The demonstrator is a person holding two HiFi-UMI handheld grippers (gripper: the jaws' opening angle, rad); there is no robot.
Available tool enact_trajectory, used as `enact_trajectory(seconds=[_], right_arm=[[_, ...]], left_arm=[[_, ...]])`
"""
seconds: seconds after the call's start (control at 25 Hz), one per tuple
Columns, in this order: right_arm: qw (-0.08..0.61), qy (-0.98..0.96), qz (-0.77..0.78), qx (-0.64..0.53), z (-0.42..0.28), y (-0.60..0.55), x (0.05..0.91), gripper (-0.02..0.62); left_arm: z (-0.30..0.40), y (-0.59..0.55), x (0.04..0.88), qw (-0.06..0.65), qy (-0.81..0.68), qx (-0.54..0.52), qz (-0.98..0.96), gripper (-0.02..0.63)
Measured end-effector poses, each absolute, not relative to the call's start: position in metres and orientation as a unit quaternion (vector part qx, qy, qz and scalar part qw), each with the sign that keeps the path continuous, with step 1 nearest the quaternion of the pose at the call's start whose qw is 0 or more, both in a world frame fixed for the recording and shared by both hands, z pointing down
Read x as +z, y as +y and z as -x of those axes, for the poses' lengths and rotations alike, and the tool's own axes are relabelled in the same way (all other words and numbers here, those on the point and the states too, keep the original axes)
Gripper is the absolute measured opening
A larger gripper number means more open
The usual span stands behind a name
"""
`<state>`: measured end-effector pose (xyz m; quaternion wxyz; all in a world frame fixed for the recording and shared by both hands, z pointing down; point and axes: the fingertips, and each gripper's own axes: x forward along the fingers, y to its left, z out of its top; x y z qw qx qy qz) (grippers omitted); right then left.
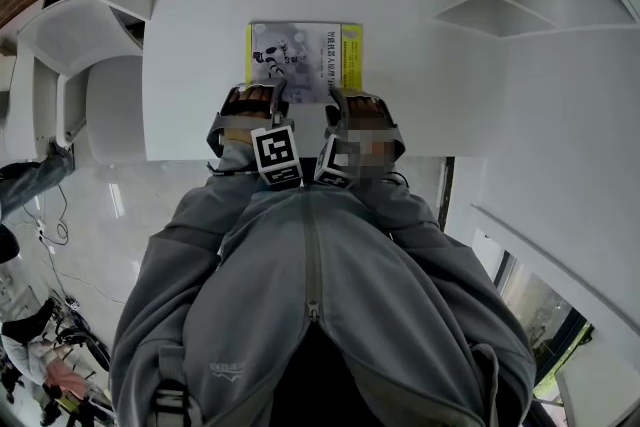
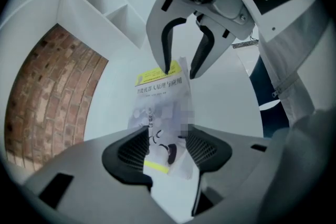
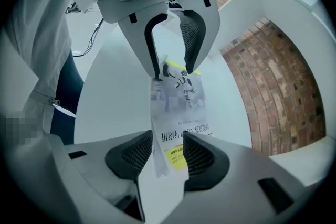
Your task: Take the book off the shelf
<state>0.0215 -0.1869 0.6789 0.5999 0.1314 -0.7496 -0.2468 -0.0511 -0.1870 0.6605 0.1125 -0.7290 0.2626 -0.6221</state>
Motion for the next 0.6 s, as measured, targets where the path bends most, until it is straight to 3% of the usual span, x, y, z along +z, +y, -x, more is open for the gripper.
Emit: enact_trajectory(seconds=[0.08, 0.2, 0.6], right_arm=[[0.592, -0.754, -0.14, -0.249, -0.02, -0.189, 0.67, 0.196], [0.586, -0.752, -0.163, -0.254, -0.019, -0.197, 0.658, 0.196], [0.543, -0.758, -0.227, -0.28, -0.015, -0.221, 0.604, 0.188]], left_arm=[[0.049, -0.194, 0.647, 0.12, 0.282, -0.607, 0.733, 0.188], [0.05, -0.203, 0.63, 0.125, 0.315, -0.582, 0.739, 0.038], [0.056, -0.226, 0.566, 0.095, 0.404, -0.487, 0.769, 0.006]])
